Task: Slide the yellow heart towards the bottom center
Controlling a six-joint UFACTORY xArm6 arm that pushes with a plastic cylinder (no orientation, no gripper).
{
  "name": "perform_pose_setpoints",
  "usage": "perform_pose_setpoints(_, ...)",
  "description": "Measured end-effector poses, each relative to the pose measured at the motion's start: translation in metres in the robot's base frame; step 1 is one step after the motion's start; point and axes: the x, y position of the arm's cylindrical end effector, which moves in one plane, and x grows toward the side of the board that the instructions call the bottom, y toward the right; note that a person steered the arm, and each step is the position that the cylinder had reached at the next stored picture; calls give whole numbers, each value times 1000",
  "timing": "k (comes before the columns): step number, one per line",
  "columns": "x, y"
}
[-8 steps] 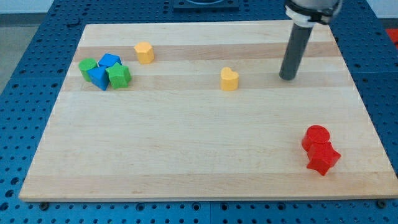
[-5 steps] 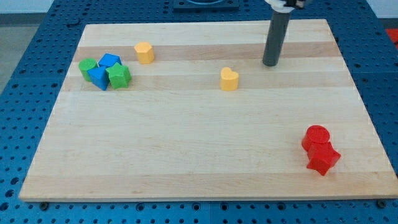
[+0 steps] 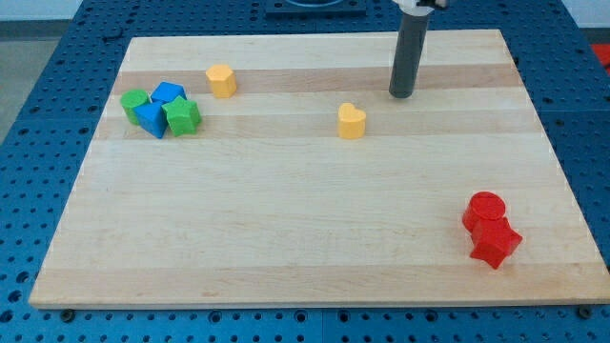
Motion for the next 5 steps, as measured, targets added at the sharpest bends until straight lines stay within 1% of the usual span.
perform_pose_setpoints(1,-5,-9)
perform_pose_setpoints(3,-7,-49)
perform_pose_setpoints(5,1,-86)
